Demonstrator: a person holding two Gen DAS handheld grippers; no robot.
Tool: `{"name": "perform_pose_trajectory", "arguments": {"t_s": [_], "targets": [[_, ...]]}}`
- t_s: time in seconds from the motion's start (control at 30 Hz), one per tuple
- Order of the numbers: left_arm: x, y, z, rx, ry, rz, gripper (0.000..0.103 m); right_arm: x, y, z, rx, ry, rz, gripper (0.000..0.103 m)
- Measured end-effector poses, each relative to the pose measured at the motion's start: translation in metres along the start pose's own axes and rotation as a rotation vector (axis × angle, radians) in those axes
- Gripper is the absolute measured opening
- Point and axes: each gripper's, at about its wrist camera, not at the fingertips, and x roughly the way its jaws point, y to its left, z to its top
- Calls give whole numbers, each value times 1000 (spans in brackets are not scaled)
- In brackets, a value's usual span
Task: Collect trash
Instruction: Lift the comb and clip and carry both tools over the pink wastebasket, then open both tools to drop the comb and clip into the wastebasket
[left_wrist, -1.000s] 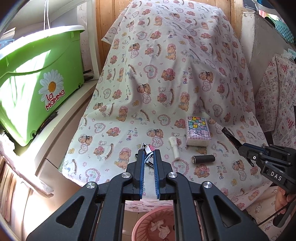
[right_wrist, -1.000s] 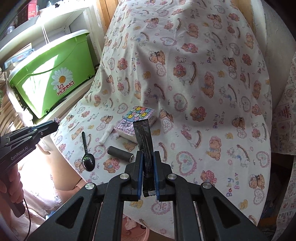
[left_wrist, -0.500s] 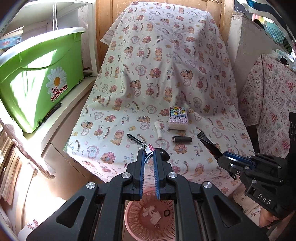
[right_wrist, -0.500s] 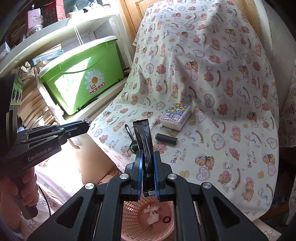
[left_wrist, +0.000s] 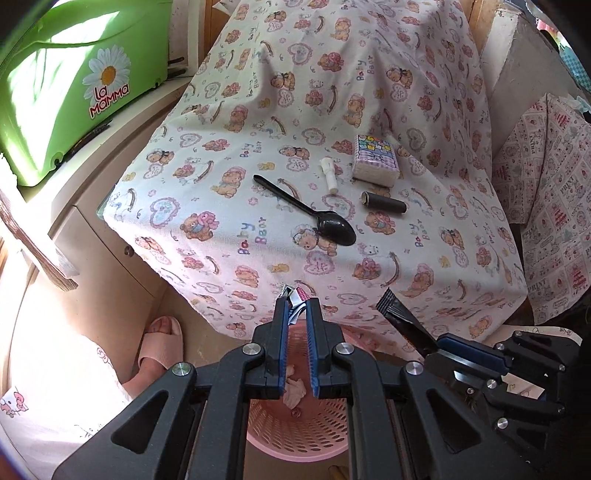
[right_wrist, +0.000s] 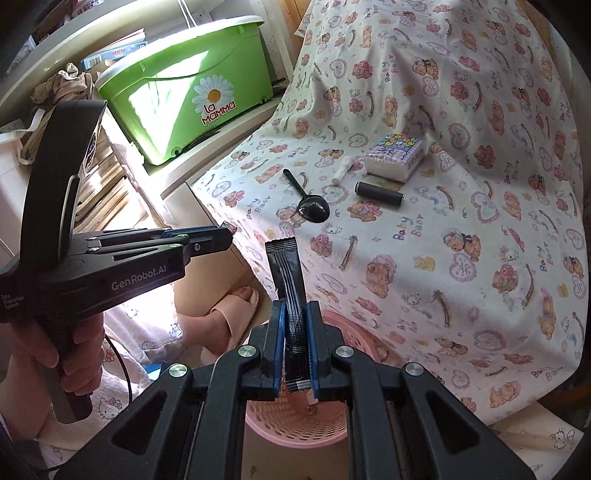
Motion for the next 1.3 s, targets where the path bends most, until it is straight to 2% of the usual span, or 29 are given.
{"name": "perform_pose_trajectory", "arguments": {"t_s": [0.27, 0.53, 0.67, 0.87, 0.93, 1.03, 1.3], "targets": [[43, 14, -15, -74, 176, -45, 8, 42, 1, -19, -2, 136, -27, 13], [100, 18, -36, -108, 351, -3, 8, 92, -13, -41, 51, 269, -80, 13], [126, 23, -50, -127, 435, -4, 8, 111, -17, -49, 47, 307, -106, 13], [159, 32, -71, -132, 534, 51, 9, 138, -18, -59, 41, 345, -135, 13], [166, 35, -78, -159, 567, 37, 9, 149, -17, -63, 32, 372, -136, 13], [173, 36, -84, -179, 593, 18, 9, 159, -15, -70, 15, 400, -140, 13], [177, 35, -90, -168, 614, 38, 9, 169, -15, -81, 10, 439, -145, 13]]}}
